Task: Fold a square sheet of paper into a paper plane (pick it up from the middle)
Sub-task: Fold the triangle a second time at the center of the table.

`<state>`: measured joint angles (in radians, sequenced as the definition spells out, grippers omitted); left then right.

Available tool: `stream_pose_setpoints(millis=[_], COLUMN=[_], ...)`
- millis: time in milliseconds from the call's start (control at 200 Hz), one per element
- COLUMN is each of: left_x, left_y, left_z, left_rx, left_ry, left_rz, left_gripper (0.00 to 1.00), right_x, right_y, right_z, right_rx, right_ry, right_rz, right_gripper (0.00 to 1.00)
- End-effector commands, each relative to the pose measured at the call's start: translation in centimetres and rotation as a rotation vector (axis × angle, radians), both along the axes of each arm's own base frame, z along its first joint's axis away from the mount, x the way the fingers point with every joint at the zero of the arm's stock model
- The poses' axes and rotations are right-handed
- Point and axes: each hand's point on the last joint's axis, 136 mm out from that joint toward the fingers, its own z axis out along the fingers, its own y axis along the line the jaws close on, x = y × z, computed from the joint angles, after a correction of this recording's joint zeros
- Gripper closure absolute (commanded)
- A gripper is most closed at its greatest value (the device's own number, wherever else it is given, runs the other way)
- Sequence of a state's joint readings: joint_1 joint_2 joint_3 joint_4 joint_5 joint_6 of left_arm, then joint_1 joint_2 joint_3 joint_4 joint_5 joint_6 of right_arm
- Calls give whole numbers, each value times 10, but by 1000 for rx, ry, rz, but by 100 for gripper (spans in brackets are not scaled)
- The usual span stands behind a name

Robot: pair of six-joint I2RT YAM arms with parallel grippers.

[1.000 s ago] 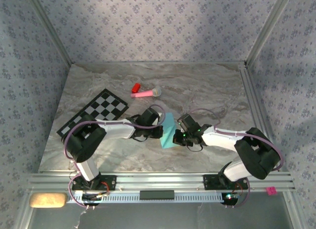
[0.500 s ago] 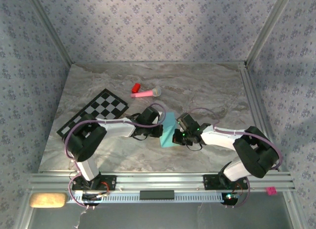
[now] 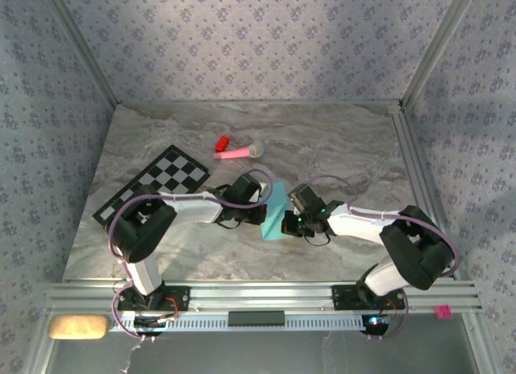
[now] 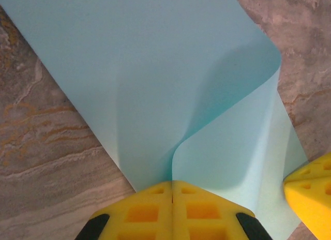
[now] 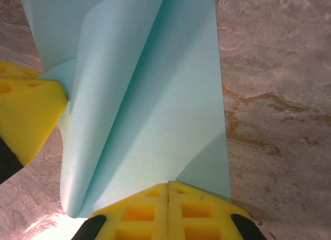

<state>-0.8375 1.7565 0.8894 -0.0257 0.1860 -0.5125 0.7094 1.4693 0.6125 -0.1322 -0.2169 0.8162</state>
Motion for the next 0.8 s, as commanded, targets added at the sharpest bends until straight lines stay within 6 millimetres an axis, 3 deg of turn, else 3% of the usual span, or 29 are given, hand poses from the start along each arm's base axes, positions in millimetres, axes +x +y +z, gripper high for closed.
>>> stream_pose_setpoints(millis=[0, 795], left_x=[8, 14], left_y=[-5, 3], left_z=[3, 1], left_rx=[3, 58], left_ry=[-27, -63], left_rz=[-18, -15], left_gripper=[97, 96], right_x=[-24, -29], right_y=[-26, -31], right_z=[-31, -36], right_rx=[-133, -157], right_ry=[109, 136], right_rz=[14, 36], right_gripper=[96, 97])
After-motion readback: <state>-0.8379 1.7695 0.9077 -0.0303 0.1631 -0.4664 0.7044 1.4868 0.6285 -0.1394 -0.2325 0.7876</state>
